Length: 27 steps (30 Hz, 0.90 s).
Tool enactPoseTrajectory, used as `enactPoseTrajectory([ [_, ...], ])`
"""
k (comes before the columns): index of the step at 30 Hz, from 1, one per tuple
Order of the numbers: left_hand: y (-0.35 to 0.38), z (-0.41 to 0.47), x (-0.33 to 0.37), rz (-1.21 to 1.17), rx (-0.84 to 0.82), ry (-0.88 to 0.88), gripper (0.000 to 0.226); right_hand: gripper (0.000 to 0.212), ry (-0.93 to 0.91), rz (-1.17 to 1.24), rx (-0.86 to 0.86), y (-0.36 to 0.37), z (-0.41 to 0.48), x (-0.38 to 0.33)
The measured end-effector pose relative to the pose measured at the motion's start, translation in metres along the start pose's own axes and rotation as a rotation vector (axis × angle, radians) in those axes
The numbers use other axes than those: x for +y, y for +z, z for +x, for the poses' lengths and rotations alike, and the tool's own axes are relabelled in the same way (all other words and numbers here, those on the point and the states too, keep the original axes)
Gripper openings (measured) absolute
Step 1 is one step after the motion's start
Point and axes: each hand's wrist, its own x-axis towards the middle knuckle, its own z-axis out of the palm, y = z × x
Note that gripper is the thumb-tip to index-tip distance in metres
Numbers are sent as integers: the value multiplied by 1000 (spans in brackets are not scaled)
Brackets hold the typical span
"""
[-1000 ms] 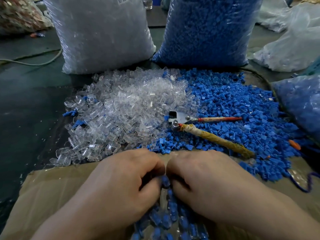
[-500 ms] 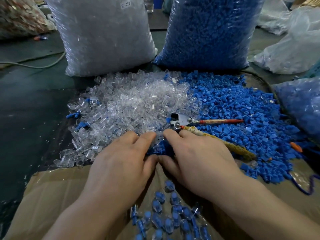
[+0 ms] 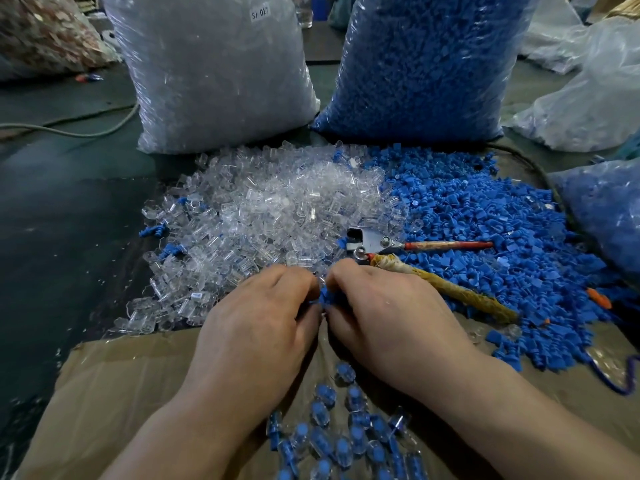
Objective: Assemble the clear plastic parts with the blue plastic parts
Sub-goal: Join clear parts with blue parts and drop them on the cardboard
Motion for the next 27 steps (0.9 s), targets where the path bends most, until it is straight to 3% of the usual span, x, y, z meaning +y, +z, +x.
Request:
enactPoseTrajectory([
  [4,0,0,0,-82,70,-38,5,16,34,24,32,-1,1,2],
  [8,-7,-2,-3,-527,244,-305,4,12,77,58,33,-3,1,5],
  [11,-15,-2,-15,-783,341,-378,17,6,75,43,36,-2,1,6],
  [13,-21,-2,-24,-932,296,-359,13,4,64,19,18,-2,1,5],
  [15,-26,-2,-34,-1043,96,-340,23,5,63,7,-1,-2,1,6],
  [17,-29,-2,-38,-1048,-176,-368,47,11,65,17,-7,0,0,6],
  [20,-27,-2,-34,-858,-374,-357,44,22,22,-1,-11,1,-1,4],
  [25,-25,-1,-12,-731,-263,-336,38,4,17,-25,-19,0,0,5],
  [27,-24,-3,-7,-707,-203,-311,40,7,13,-38,-21,0,-1,4],
])
